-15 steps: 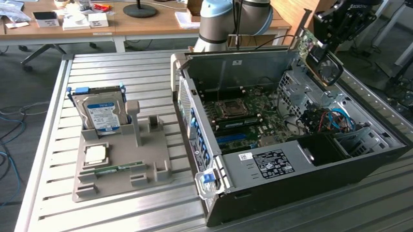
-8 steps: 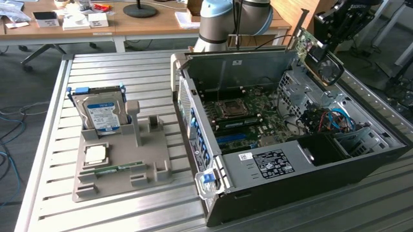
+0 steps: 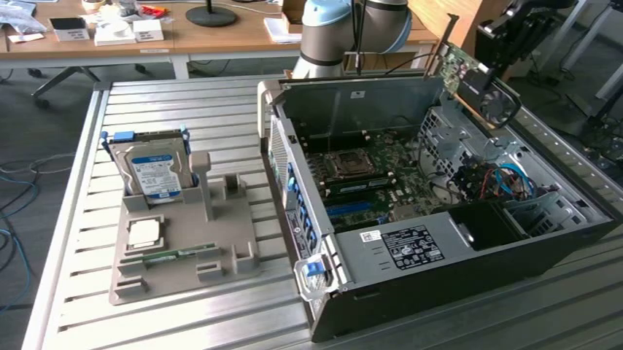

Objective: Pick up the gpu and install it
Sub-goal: 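Insert the gpu into the slot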

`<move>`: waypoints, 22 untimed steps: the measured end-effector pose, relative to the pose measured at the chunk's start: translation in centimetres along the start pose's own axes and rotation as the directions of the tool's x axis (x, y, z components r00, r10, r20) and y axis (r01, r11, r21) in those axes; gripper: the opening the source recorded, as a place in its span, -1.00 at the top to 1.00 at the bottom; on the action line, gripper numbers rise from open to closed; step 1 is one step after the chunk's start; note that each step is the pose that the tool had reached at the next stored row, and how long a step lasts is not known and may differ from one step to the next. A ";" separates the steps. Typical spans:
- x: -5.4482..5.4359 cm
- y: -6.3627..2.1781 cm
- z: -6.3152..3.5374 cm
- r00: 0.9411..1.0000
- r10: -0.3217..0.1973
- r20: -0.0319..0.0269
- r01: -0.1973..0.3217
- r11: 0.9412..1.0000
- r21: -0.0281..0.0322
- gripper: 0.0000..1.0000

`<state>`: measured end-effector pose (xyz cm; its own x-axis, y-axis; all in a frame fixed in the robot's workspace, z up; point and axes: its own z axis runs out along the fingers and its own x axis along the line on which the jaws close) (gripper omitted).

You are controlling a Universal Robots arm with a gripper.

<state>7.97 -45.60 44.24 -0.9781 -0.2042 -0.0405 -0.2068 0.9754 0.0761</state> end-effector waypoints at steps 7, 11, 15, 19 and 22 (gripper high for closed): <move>0.0 0.00 0.01 0.995 -0.101 -0.008 0.101 0.995 -0.004 0.47; 0.0 0.00 0.02 0.987 -0.157 -0.012 0.157 0.988 -0.007 0.47; 0.0 0.00 0.03 0.976 -0.217 -0.016 0.217 0.976 -0.011 0.47; 0.0 0.00 0.03 0.961 -0.277 -0.020 0.277 0.961 -0.014 0.47; 0.0 0.00 0.04 0.947 -0.320 -0.022 0.320 0.947 -0.017 0.47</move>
<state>7.94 -45.60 44.20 -0.8606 -0.5076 -0.0405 -0.5092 0.8573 0.0760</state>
